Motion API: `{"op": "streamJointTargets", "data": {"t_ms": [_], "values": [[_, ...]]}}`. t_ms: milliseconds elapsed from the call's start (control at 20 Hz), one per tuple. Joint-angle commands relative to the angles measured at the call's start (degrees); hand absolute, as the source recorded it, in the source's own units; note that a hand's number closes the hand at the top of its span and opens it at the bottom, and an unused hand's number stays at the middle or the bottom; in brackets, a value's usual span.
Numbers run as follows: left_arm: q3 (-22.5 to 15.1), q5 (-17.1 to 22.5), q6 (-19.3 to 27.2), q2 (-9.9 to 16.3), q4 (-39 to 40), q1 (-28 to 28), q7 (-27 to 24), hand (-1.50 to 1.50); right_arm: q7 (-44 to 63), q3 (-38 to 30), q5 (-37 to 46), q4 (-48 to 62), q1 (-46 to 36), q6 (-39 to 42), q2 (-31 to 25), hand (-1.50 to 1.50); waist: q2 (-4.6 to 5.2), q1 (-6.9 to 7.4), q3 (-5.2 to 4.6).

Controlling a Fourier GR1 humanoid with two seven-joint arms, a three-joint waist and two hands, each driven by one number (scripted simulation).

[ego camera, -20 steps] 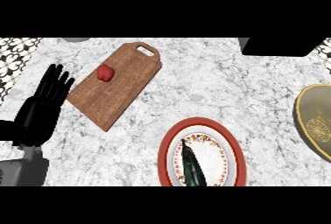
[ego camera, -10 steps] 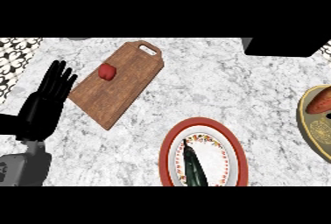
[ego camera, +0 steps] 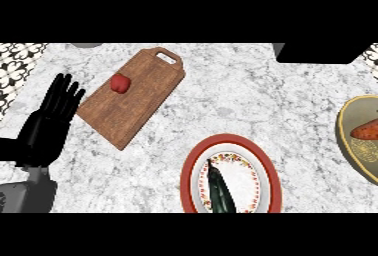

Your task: Pick the sweet potato from the plate and place it in the bowl

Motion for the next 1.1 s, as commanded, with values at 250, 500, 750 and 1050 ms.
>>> {"op": "streamJointTargets", "data": {"t_ms": [250,500,750,1050], "values": [[1.7,-0.7,-0.1,1.0,3.7,-3.2,-0.2,0.0,-5.5,-11.1,-8.8,9.1,2.0,4.9,-9.1,-1.5,0.2,-1.11,-0.01],[-0.2,-1.4,0.5,-0.9,0.1,-0.1,-0.1,0.0,-5.8,-14.8,-11.8,13.6,7.1,12.9,-17.3,-1.5,0.09,-1.29,0.09],[2.3,1.3,-1.1,0.6,-1.2,1.8,1.0,0.0,-9.3,-16.3,-12.7,15.7,13.8,18.9,-22.4,-1.5,0.03,-1.08,0.17],[2.2,0.5,-1.1,-0.1,-0.5,1.6,-0.8,0.0,-15.3,-17.4,-13.5,17.3,21.6,25.7,-23.5,-1.5,-0.09,-1.82,0.29]]}}
